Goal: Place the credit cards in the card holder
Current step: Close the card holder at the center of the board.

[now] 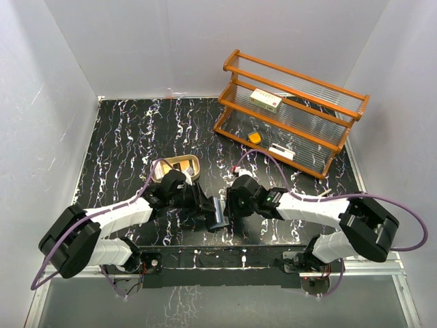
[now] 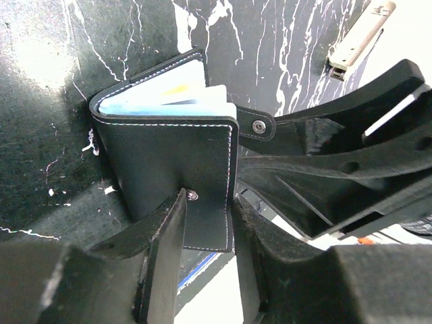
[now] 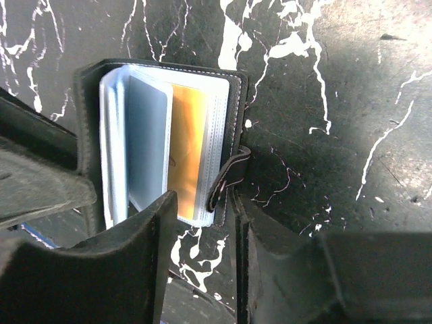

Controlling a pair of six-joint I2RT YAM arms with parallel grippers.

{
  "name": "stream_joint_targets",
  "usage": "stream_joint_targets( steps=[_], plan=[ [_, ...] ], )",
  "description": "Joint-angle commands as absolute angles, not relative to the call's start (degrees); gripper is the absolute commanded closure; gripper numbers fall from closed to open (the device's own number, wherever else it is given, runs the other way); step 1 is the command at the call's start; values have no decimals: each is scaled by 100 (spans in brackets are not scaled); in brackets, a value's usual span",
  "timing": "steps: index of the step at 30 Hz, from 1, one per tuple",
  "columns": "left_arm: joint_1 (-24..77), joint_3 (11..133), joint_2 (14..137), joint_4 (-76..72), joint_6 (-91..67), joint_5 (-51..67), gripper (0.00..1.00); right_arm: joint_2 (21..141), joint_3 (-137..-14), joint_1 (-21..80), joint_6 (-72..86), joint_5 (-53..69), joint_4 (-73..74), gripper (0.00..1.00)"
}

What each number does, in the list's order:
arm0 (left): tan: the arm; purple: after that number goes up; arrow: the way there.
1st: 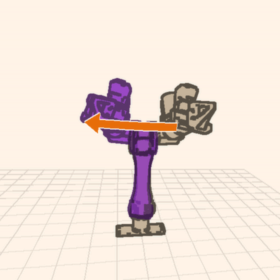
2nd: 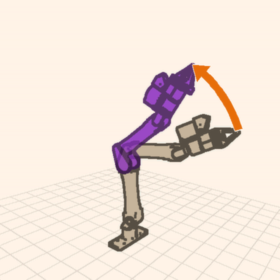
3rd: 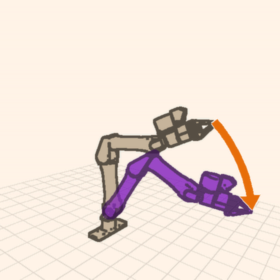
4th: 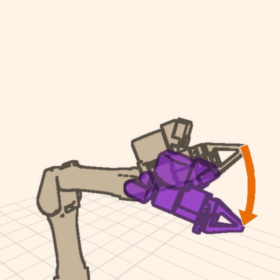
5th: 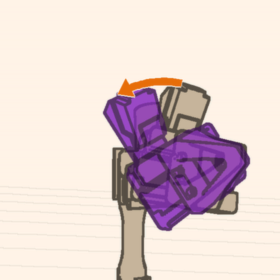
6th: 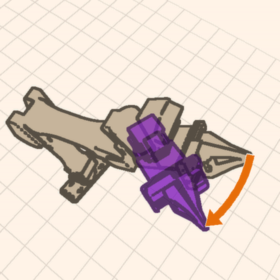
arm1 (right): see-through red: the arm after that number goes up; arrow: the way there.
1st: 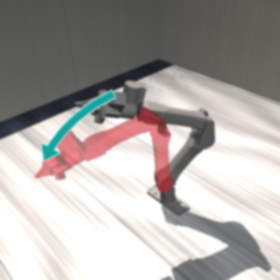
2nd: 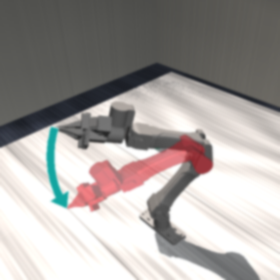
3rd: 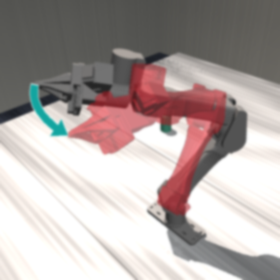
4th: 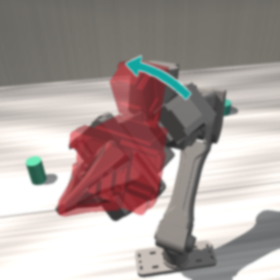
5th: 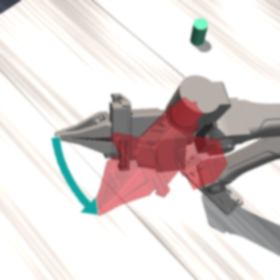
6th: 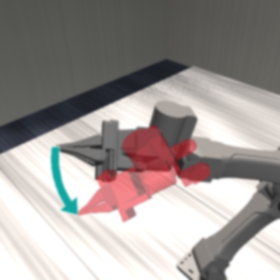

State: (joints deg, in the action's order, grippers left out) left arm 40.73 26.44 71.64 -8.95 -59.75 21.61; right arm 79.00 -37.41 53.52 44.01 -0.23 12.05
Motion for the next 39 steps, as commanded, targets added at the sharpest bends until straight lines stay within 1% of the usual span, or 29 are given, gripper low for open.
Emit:
stream_joint_targets(
  steps=[1, 6, 10, 13, 16, 19, 21, 23, 25, 28, 31, 34, 36, 39],
  plan=[
    [4095, 2845, 7268, -482, -5681, 2009, 70, 7471, -3705, 5367, 4450, -258, 1188, 63],
    [4089, 3049, 7370, -36, -5481, 1783, 75, 7138, -3582, 5370, 4551, -243, 1177, 55],
    [4091, 3052, 7493, -83, -5449, 1775, 78, 6886, -3419, 5367, 4646, -164, 957, 54],
    [4095, 3073, 7633, -134, -5435, 1837, 78, 6815, -3408, 5365, 4643, -205, 926, 57],
    [4094, 3117, 7722, -199, -5430, 1911, 65, 6819, -3410, 5367, 4641, -213, 914, 58],
    [4095, 3141, 7713, -188, -5449, 1884, 59, 6820, -3408, 5364, 4644, -204, 877, 59],
    [4091, 3198, 7680, -116, -5436, 1852, 52, 6832, -3409, 5365, 4648, -187, 847, 59],
    [4093, 3269, 7650, -53, -5415, 1831, 51, 6845, -3397, 5369, 4664, -177, 815, 59],
    [4094, 3328, 7582, 48, -5393, 1751, 54, 6870, -3396, 5365, 4662, -166, 792, 59],
    [4091, 3414, 7480, 301, -5357, 1519, 66, 6903, -3403, 5370, 4669, -141, 751, 62],
    [4095, 3527, 7514, 538, -5247, 1334, 74, 6942, -3427, 5357, 4685, -114, 727, 62],
    [4096, 3537, 7664, 433, -5204, 1351, 80, 6970, -3411, 5369, 4712, -154, 706, 58],
    [4091, 3505, 7804, 283, -5188, 1460, 83, 6976, -3397, 5367, 4719, -181, 682, 56],
    [4090, 3458, 8061, 180, -5170, 1531, 83, 7032, -3404, 5362, 4705, -184, 651, 53]
  ],
)
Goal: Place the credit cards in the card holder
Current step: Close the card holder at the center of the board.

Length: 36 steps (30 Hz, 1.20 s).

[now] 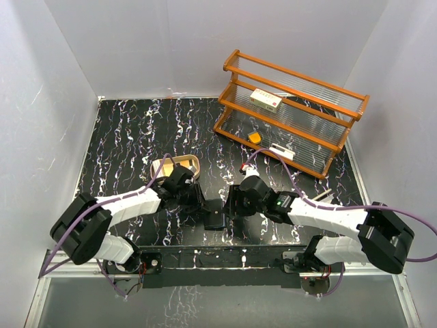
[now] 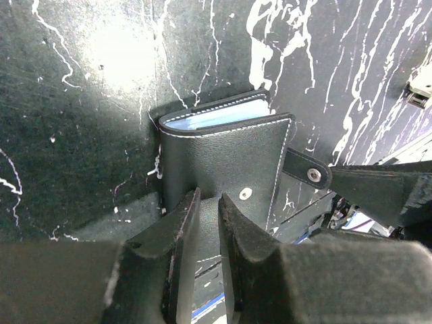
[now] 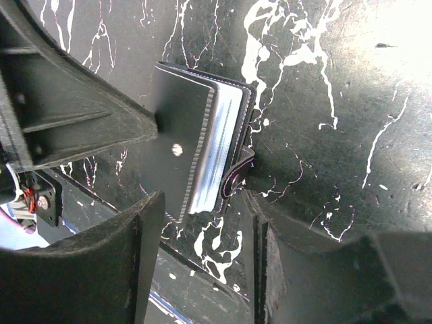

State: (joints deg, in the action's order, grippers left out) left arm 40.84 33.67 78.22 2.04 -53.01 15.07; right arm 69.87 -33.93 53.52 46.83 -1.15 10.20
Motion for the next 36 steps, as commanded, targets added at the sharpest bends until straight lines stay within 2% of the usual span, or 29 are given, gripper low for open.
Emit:
stream_joint_targets(
  steps=[1, 5, 14, 20, 25, 29, 36],
  plan=[
    [4091, 3436, 8119, 142, -5160, 1549, 83, 7065, -3418, 5369, 4700, -189, 656, 51],
    [4089, 3376, 8305, 98, -5167, 1562, 83, 7175, -3461, 5364, 4691, -134, 619, 47],
    [4096, 3270, 8252, 209, -5206, 1353, 83, 7340, -3458, 5362, 4668, 27, 326, 46],
    [4091, 3342, 8305, 356, -5158, 1250, 82, 7523, -3592, 5363, 4600, 151, 262, 51],
    [4094, 3436, 8171, 288, -5292, 1655, 81, 7563, -3651, 5369, 4528, 246, 211, 57],
    [4102, 3337, 7869, -31, -5720, 2155, 84, 7458, -3621, 5361, 4548, 190, 257, 58],
    [4134, 3536, 7306, 694, -5683, 1972, 86, 7375, -3560, 5366, 4593, 151, 308, 58]
  ],
)
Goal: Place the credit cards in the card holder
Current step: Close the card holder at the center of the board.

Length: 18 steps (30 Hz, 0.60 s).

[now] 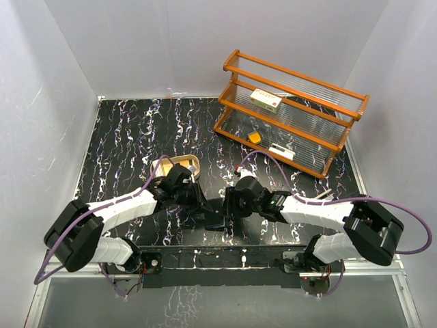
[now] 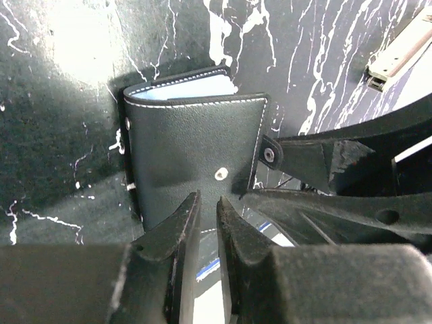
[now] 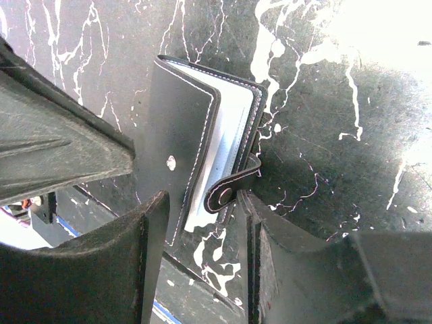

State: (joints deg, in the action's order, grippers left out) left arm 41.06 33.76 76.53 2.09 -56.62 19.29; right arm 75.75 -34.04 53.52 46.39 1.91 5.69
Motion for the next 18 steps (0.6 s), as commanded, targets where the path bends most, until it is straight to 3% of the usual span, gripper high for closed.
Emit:
stream_joint_targets(
  steps=[1, 7, 11, 18],
  plan=[
    [4139, 3529, 7305, 695, -5664, 1980, 87, 7367, -3555, 5363, 4594, 153, 308, 58],
    [4173, 3122, 7802, -109, -5769, 2345, 98, 7320, -3557, 5368, 4599, 158, 308, 58],
    [4170, 3011, 8329, -434, -5749, 2303, 99, 7306, -3572, 5363, 4591, 95, 332, 50],
    [4179, 3058, 8640, -226, -5590, 2022, 99, 7367, -3647, 5359, 4508, 30, 289, 55]
  ],
)
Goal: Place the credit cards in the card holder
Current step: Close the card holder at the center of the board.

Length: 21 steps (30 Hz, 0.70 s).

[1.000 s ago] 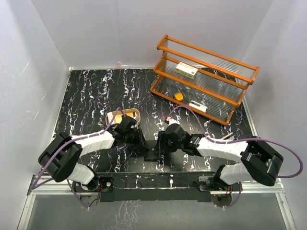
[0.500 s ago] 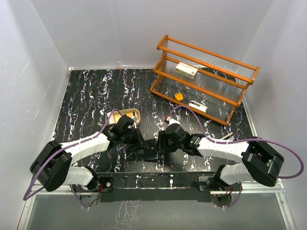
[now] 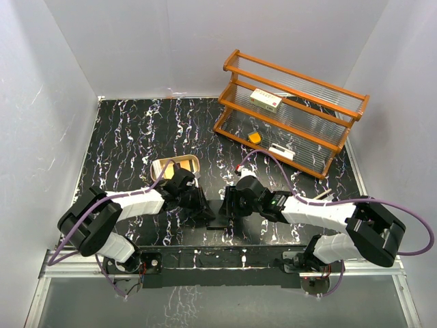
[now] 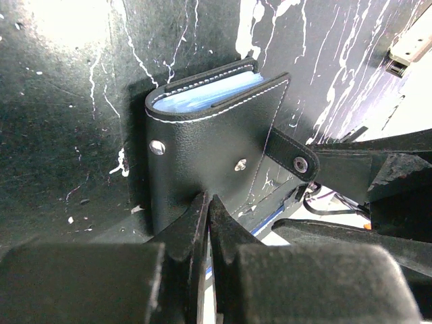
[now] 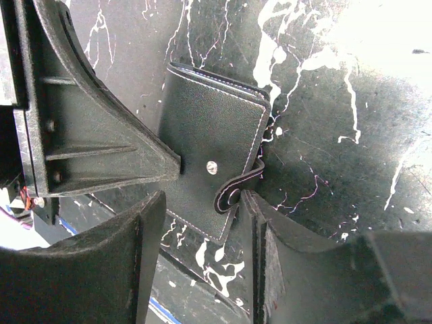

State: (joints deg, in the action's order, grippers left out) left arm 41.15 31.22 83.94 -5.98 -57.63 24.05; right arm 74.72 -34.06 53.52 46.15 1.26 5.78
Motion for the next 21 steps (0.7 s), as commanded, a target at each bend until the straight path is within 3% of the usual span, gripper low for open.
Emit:
stream_joint_targets(
  steps=[1, 10, 21],
  plan=[
    [4180, 3061, 8647, -174, -5578, 1963, 99, 7387, -3647, 5359, 4508, 81, 237, 56],
    [4184, 3073, 8646, -37, -5625, 1755, 99, 7646, -3719, 5357, 4416, 504, 44, 62],
    [4183, 3045, 8630, 23, -5598, 1699, 99, 7437, -3761, 5287, 4230, -2, 431, 72]
  ],
)
